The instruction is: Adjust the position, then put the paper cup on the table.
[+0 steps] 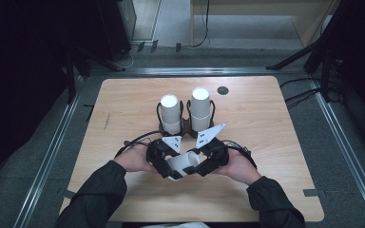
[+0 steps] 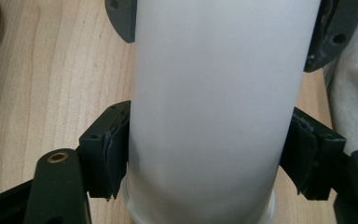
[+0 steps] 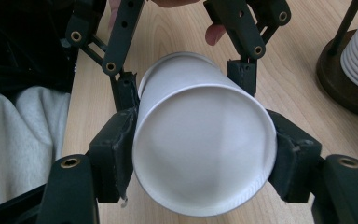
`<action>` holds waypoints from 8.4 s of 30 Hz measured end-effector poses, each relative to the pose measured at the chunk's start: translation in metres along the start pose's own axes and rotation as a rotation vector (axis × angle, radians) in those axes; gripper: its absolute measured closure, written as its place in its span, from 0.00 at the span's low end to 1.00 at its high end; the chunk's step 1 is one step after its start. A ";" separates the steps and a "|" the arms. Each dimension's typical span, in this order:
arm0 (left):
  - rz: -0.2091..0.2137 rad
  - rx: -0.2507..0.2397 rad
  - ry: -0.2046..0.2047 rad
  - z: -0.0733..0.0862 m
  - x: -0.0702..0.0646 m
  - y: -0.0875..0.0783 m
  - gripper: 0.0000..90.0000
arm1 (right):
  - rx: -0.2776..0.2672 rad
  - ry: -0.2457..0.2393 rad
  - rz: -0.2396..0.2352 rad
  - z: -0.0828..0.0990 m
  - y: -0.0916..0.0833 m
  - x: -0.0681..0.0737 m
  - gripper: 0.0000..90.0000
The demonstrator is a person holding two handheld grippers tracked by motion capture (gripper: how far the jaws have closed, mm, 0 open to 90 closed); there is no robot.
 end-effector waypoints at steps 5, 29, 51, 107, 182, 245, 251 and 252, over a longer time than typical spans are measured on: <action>-0.004 -0.046 -0.030 -0.001 0.003 -0.004 0.17 | -0.008 0.006 0.007 -0.001 -0.004 -0.001 0.37; -0.069 -0.287 -0.127 -0.006 0.006 -0.023 0.09 | -0.111 0.047 0.045 -0.004 -0.037 -0.012 0.37; -0.079 -0.461 -0.111 -0.008 -0.005 -0.037 0.19 | -0.230 0.054 -0.036 -0.021 -0.051 -0.008 0.37; -0.110 0.033 -0.038 -0.007 0.011 -0.014 0.25 | -0.014 0.034 0.095 0.017 -0.023 -0.015 0.28; -0.084 -0.327 -0.121 -0.009 -0.003 -0.043 0.11 | -0.109 -0.038 0.021 -0.007 -0.035 -0.008 0.34; -0.115 -0.096 -0.049 -0.025 0.010 -0.038 0.25 | -0.015 0.036 0.101 0.020 -0.022 -0.013 0.26; -0.140 -0.041 -0.050 -0.020 0.011 -0.032 0.25 | -0.003 0.031 0.096 0.021 -0.015 -0.014 0.27; -0.141 -0.029 -0.051 -0.019 0.011 -0.031 0.25 | -0.001 0.031 0.093 0.021 -0.014 -0.014 0.27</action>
Point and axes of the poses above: each handheld gripper's, and its own axes: y roughly forward along the jaws, z roughly out of its underside, x roughly to its left, the point moved 6 cm from there along y, roughly forward along the jaws, and after that the axes turned 2 degrees about z, right-handed, at the moved point
